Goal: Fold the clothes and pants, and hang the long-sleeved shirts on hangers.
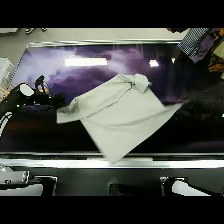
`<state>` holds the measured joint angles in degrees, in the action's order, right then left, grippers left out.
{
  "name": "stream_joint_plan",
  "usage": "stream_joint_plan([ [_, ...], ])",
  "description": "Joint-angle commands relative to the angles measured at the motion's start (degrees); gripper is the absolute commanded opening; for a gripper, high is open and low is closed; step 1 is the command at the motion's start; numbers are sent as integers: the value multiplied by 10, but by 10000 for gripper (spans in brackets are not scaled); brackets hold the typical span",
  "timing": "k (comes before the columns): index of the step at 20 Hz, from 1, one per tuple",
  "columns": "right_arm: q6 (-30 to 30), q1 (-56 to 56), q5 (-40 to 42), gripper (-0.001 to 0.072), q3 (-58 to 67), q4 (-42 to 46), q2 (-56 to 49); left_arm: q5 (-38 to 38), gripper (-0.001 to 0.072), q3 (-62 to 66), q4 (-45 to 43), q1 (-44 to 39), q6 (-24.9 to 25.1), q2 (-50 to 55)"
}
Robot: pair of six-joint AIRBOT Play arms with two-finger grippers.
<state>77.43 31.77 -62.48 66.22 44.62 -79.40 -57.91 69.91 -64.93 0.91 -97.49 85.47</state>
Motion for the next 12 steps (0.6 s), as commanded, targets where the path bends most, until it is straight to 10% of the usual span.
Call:
stream_joint_plan([
  [1, 163, -76, 163, 31, 196, 139, -39, -28, 21, 0, 0, -6, 0, 0],
  [7, 274, -177, 90, 69, 322, 220, -181, -32, 21, -2, 0, -35, 0, 1],
  [10, 272, -164, 21, 419, 322, 173, -178, -32, 21, -2, 0, -38, 0, 1],
  [12, 212, -120, -52, 420, 322, 118, -156, -35, 22, -2, 0, -38, 0, 1],
])
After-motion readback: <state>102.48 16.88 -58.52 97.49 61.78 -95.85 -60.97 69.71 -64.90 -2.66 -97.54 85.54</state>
